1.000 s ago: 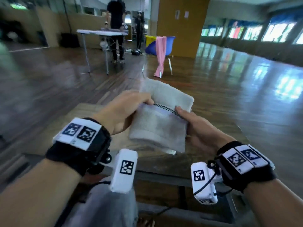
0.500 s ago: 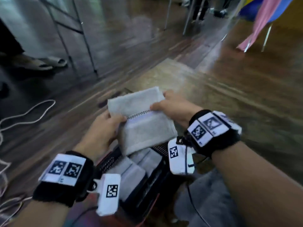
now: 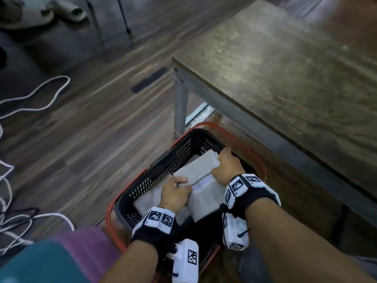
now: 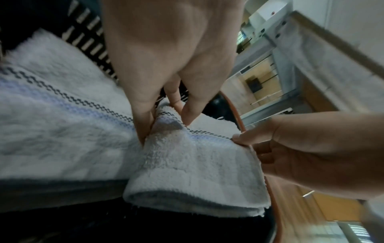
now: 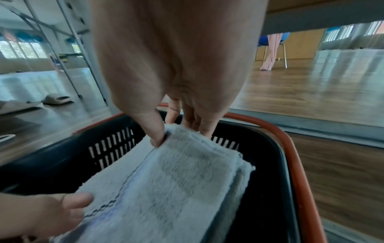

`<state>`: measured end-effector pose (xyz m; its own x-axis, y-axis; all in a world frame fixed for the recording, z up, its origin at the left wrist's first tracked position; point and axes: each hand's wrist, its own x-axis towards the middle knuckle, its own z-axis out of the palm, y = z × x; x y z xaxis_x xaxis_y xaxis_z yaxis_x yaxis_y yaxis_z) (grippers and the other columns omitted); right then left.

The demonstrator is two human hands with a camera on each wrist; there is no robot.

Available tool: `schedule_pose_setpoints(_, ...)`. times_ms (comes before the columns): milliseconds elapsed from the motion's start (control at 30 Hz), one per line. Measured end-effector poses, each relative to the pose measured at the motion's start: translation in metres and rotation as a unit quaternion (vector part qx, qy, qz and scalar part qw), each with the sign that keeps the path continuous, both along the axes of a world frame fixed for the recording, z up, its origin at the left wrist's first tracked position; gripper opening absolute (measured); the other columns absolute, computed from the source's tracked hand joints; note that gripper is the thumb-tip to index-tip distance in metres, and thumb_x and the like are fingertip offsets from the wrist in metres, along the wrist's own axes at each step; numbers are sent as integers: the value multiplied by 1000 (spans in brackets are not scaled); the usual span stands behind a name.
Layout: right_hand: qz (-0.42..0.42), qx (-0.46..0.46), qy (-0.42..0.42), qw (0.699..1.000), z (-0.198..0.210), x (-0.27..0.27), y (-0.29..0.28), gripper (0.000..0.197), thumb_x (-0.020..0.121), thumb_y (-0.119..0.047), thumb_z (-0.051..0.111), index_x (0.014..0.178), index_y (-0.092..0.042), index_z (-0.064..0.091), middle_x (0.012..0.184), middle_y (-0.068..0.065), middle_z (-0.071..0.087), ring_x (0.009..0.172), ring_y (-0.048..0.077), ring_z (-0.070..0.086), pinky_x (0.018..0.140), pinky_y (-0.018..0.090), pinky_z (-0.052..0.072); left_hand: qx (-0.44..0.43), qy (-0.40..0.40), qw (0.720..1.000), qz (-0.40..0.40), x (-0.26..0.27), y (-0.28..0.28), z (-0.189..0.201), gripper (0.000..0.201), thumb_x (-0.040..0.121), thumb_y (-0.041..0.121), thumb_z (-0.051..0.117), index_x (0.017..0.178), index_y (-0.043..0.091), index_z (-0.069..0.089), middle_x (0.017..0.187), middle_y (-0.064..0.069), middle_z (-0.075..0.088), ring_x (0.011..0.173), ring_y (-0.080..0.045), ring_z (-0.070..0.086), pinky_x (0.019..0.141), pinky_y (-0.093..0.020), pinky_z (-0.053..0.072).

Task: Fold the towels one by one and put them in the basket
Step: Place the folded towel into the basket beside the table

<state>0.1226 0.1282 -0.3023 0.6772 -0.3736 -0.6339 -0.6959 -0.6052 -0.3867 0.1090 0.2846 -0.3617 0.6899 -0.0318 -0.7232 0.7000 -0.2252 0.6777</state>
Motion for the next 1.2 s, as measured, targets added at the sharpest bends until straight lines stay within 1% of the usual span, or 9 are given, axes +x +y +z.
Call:
schedule_pose_setpoints(133,21,16,-13,1000,-26,9,-17,46,98,-8,55,140,-10,37,126,25,58,97,36,59,73,33,39,7,16,1000,-8,15,-19,-27,31,85,1,65,115,9,63,117,-23,67,100,-33,67,89,-37,54)
schedule_pose_setpoints(200,50,33,-16,998,-36,13,-21,55,97,-6,53,148,-15,35,132,22,57,107,37,59,77,32,41,4,45,999,11,23,-23,-36,41,86,-1,64,126,6,60,124,-24,64,113,-38,63,100,-45,52)
schedule_pose_setpoints(300,65,48,-14,997,-46,11,-23,59,96,-4,51,152,-15,36,143,16,53,129,35,53,98,34,44,-2,78,996,48,28,-26,-46,48,87,-7,60,133,4,54,116,-25,67,92,-33,67,95,-46,55)
schedule_pose_setpoints(400,45,45,6,998,-57,3,-26,46,97,-9,52,143,-11,48,142,15,55,130,32,53,103,33,44,19,72,997,31,28,-28,-52,53,84,-9,62,136,1,53,93,-11,68,86,-28,66,91,-43,57)
schedule_pose_setpoints(600,90,58,137,985,-76,-14,-24,44,101,-17,48,144,-9,46,149,17,46,132,33,50,105,33,45,148,0,986,-71,26,-34,-51,43,82,8,69,125,3,62,120,-12,64,98,-23,67,95,-34,52)
schedule_pose_setpoints(700,110,82,172,976,-80,-19,-18,47,102,-16,44,148,-11,44,156,15,40,139,32,44,112,35,40,184,18,968,-171,23,-38,-45,10,79,9,71,78,3,63,101,-22,70,87,-30,68,85,-42,58)
schedule_pose_setpoints(867,132,85,72,985,-76,-25,-9,32,97,-7,49,123,-8,69,132,12,65,118,27,62,101,32,50,297,-69,902,-306,24,-37,-44,15,84,10,65,98,7,67,123,-15,60,98,-26,64,85,-32,55)
schedule_pose_setpoints(1067,258,50,177,949,-80,-38,6,39,104,-17,46,141,-10,56,146,12,55,130,30,56,105,35,47,377,-104,762,-516,28,-17,-39,48,85,4,53,128,24,60,141,-2,43,132,-29,38,105,-48,44)
schedule_pose_setpoints(1200,272,24,181,945,-64,-31,3,41,103,-17,46,142,-10,55,148,12,53,131,30,55,106,35,47,342,-127,780,-508,37,-19,-32,29,89,11,51,114,13,65,134,-10,53,120,-28,51,96,-37,47)
